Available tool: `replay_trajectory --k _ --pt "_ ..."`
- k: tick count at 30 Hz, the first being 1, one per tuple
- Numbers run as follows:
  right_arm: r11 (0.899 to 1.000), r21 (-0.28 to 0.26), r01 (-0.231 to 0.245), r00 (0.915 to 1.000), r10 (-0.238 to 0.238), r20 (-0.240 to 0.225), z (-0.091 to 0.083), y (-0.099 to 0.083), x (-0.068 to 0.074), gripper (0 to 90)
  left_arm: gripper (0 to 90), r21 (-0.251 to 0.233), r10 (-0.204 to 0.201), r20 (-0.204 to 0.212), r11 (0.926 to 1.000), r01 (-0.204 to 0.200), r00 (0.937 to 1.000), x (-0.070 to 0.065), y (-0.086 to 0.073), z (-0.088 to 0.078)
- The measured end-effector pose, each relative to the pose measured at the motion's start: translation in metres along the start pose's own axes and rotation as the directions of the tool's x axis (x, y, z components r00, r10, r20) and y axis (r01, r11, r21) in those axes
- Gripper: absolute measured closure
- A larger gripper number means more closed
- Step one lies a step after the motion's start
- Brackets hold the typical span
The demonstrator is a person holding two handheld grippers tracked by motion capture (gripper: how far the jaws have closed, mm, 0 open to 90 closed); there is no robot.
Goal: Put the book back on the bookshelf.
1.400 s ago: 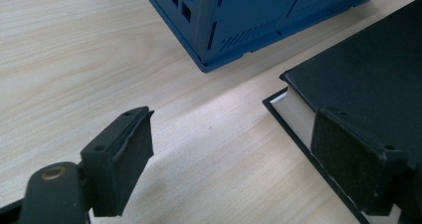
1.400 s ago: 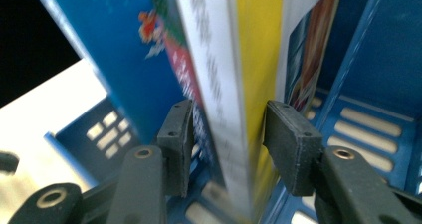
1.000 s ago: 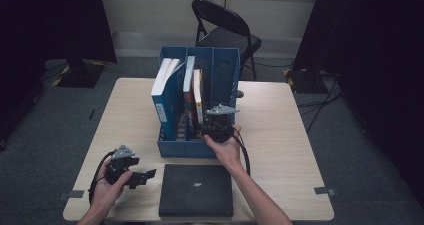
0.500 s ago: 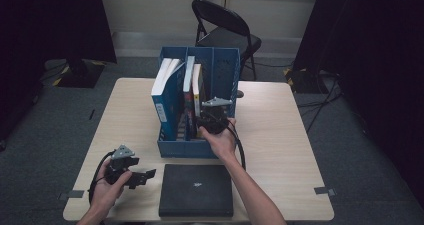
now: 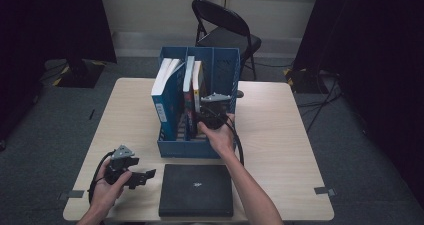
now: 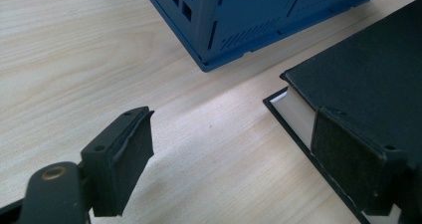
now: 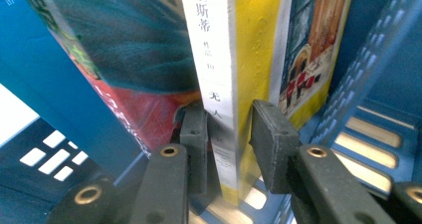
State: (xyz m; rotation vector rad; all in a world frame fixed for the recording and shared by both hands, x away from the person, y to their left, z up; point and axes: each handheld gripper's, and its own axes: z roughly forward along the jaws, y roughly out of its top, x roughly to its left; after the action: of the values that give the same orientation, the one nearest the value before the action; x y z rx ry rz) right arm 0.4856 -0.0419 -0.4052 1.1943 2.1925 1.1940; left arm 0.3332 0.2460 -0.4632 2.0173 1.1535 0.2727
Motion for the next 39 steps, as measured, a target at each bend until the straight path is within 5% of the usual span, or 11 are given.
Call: replay_trajectory --k 3,6,22,31,39 --pt "0.999 0.024 0.033 0.9986 -0.034 0.041 -0.001 0.004 0.006 68.6 16.7 -0.002 0.0 -0.001 1.0 0.0 1.0 -0.001 0.0 0.0" --pt "1.0 0.023 -0.013 0.9999 0.013 -0.002 -0.002 0.003 -0.001 67.7 16.6 -0.002 0.0 -0.002 1.0 0.0 1.0 0.0 0.0 0.0" --pt "1.0 -0.018 0.001 0.9996 -0.001 -0.029 -0.018 0.001 -0.003 55.5 16.6 0.003 0.004 -0.002 1.0 -0.004 1.0 -0.001 0.0 0.001" --pt "0.999 -0.035 -0.008 0.995 0.005 -0.1 -0.032 -0.003 -0.007 36.5 16.6 0.007 0.011 0.006 0.9999 -0.011 0.9999 -0.002 0.0 0.002" --pt "0.995 -0.095 -0.021 0.9874 0.005 -0.158 -0.059 -0.015 -0.007 31.9 16.7 0.012 0.014 0.015 0.9998 -0.015 0.9998 -0.003 -0.001 0.003"
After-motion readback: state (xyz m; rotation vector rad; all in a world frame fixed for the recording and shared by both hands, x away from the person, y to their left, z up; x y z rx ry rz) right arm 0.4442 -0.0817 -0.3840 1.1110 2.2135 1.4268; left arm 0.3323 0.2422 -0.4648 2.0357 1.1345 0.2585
